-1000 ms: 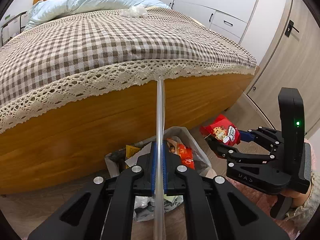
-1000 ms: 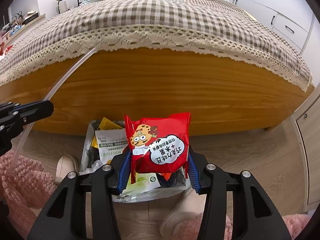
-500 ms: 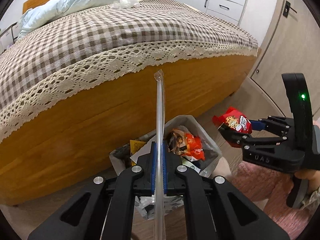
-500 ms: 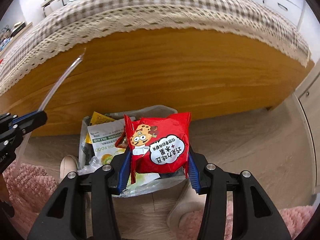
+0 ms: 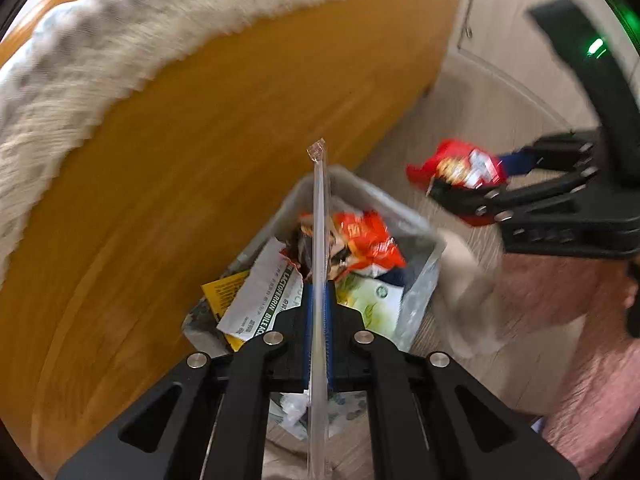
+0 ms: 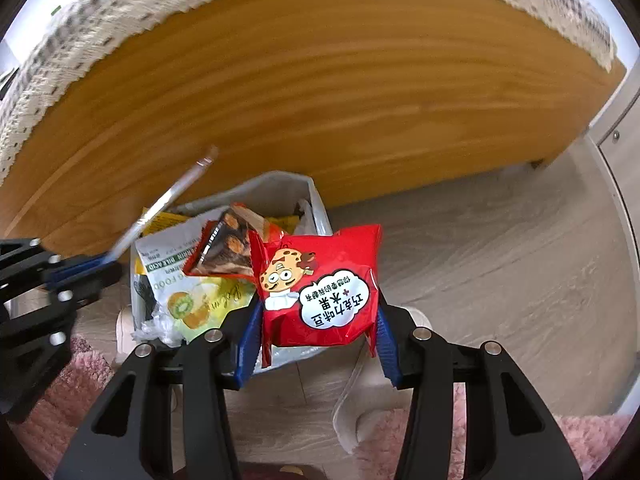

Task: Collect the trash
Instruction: 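Carry the red packet and straw wrapper down to the floor bin, then open the left tool over the bin while the right tool releases the red packet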

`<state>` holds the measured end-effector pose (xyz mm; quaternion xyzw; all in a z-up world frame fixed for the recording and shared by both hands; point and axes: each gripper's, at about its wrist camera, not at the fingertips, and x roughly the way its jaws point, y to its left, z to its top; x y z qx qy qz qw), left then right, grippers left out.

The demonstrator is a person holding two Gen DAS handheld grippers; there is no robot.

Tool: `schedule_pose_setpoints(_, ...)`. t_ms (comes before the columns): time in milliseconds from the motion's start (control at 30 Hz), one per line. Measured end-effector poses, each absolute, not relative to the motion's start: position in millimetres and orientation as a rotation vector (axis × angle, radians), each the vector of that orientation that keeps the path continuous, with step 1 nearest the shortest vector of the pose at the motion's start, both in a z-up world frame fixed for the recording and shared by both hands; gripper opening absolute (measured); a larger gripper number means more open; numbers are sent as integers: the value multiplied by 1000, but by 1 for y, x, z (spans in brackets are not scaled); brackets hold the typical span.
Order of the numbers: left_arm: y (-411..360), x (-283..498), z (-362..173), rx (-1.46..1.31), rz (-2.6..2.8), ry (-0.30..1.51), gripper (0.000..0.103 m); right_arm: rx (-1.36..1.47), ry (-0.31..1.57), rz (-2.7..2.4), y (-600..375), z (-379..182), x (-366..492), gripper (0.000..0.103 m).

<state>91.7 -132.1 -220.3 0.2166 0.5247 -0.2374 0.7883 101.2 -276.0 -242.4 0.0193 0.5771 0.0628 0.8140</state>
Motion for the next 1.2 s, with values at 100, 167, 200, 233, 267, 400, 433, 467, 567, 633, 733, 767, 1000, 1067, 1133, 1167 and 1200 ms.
schedule_pose_setpoints(100,-138,104,-244,508,-528,1180,3,41,1241,136,-278,-246,103,48)
schedule_pose_setpoints(167,-140,110,-259,517,-540,1221,3,38,1244,137,-283,-244,104,48)
schedule_pose_setpoints(200,-141,110,-265,524,-540,1233,3,39,1250,136,-283,-245,106,48)
schedule_pose_setpoints(233,-142,112,-270,527,-542,1246,3,42,1258,136,-283,-247,107,48)
schedule_pose_setpoints(267,-142,114,-275,518,-547,1263,3,43,1265,137,-282,-249,109,48)
schedule_pose_setpoints(400,-134,119,-280,476,-539,1301,3,42,1305,156,-275,-258,114,48)
schedule_pose_setpoints(433,-132,121,-281,457,-538,1312,3,41,1313,160,-273,-259,114,48)
schedule_pose_setpoints(467,-131,122,-282,436,-542,1321,3,38,1326,167,-270,-263,115,48)
schedule_pose_setpoints(567,-128,123,-280,402,-545,1338,3,29,1349,182,-263,-272,117,48)
schedule_pose_setpoints(633,-126,124,-276,397,-538,1337,6,15,1359,186,-257,-277,118,48)
schedule_pose_setpoints(733,-118,125,-270,369,-534,1338,18,7,1375,185,-252,-283,119,48)
schedule_pose_setpoints(767,-116,125,-267,352,-537,1337,24,5,1383,185,-251,-285,119,48)
schedule_pose_setpoints(1000,-107,123,-253,297,-503,1306,47,-19,1427,184,-247,-293,121,48)
schedule_pose_setpoints(1067,-104,123,-250,283,-488,1304,53,-26,1446,180,-247,-297,121,48)
schedule_pose_setpoints(1133,-101,124,-248,274,-457,1306,60,-31,1465,176,-246,-301,123,48)
schedule_pose_setpoints(1167,-100,125,-248,270,-443,1310,62,-35,1474,175,-245,-304,122,48)
schedule_pose_setpoints(1200,-99,125,-247,261,-428,1318,63,-40,1482,173,-245,-305,122,48)
